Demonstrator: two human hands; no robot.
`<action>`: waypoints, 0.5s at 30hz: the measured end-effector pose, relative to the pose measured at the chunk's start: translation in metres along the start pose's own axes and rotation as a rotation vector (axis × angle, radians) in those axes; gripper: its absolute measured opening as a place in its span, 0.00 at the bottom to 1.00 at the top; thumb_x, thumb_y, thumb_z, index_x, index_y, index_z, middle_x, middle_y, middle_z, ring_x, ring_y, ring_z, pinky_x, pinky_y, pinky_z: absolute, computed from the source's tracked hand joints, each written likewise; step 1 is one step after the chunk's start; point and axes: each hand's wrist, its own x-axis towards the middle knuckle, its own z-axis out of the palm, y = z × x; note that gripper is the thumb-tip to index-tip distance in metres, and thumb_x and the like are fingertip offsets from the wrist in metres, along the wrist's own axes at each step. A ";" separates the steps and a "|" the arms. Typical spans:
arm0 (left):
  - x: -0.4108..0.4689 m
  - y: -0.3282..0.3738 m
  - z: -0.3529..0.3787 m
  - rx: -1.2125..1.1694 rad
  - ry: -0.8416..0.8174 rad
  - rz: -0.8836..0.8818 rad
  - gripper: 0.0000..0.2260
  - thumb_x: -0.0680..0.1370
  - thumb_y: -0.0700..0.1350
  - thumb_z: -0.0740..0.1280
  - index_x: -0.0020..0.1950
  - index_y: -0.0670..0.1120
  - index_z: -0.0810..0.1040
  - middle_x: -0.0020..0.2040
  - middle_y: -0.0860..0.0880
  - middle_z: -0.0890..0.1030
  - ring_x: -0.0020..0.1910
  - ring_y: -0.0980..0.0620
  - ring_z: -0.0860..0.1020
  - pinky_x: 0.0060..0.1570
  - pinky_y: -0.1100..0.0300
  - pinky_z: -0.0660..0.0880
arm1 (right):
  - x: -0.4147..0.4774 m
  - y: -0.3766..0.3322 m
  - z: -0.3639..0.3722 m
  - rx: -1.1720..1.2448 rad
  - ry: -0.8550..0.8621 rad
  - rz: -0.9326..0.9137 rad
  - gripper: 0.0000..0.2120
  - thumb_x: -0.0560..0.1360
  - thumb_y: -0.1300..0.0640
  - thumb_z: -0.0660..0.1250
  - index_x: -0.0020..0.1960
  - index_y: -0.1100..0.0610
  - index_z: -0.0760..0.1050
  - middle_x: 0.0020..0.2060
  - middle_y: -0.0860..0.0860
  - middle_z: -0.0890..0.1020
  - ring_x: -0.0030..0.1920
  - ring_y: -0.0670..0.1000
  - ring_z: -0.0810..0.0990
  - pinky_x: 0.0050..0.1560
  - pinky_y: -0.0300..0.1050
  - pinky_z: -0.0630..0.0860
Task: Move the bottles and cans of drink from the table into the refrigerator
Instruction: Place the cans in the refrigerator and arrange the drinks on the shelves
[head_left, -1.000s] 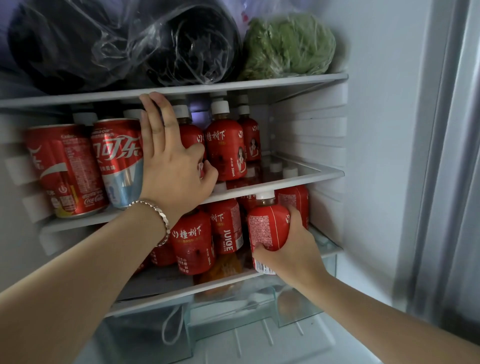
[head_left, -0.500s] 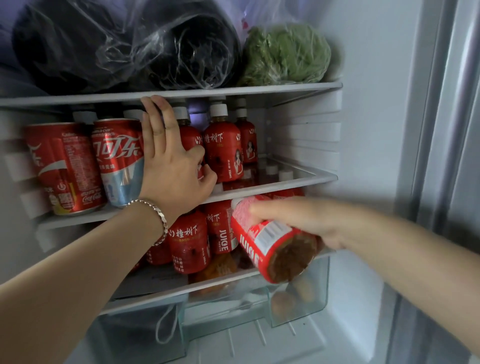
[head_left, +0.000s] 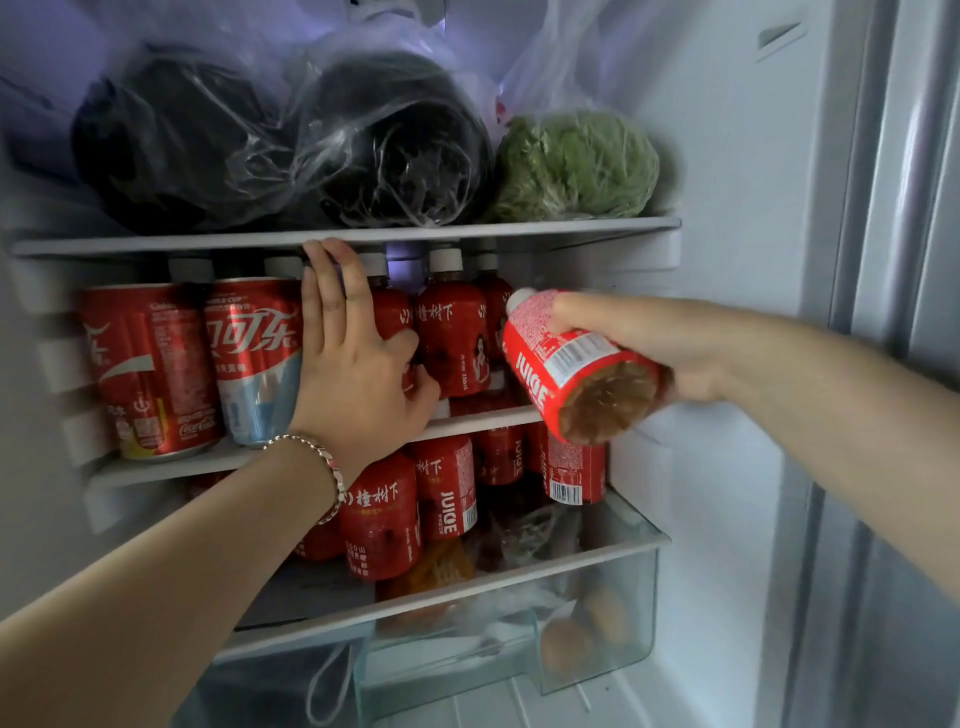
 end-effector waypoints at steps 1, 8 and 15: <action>-0.001 0.000 0.000 -0.002 0.000 0.003 0.15 0.70 0.49 0.57 0.32 0.41 0.75 0.70 0.24 0.48 0.70 0.27 0.43 0.71 0.47 0.34 | 0.010 0.005 0.004 -0.002 0.123 -0.059 0.18 0.65 0.45 0.69 0.49 0.56 0.76 0.34 0.53 0.84 0.31 0.50 0.84 0.34 0.44 0.81; 0.001 0.000 0.003 -0.010 0.026 0.005 0.15 0.69 0.50 0.56 0.31 0.43 0.74 0.71 0.25 0.49 0.71 0.32 0.41 0.71 0.46 0.37 | 0.061 0.034 0.017 -0.032 0.620 -0.227 0.35 0.62 0.46 0.74 0.62 0.56 0.63 0.50 0.51 0.79 0.46 0.54 0.81 0.49 0.53 0.80; 0.001 -0.002 0.006 0.008 0.036 0.024 0.14 0.69 0.50 0.56 0.32 0.44 0.75 0.71 0.26 0.47 0.70 0.30 0.41 0.71 0.45 0.38 | 0.121 0.030 0.025 -0.278 0.458 -0.251 0.38 0.67 0.51 0.75 0.69 0.61 0.60 0.60 0.55 0.76 0.60 0.55 0.76 0.51 0.41 0.70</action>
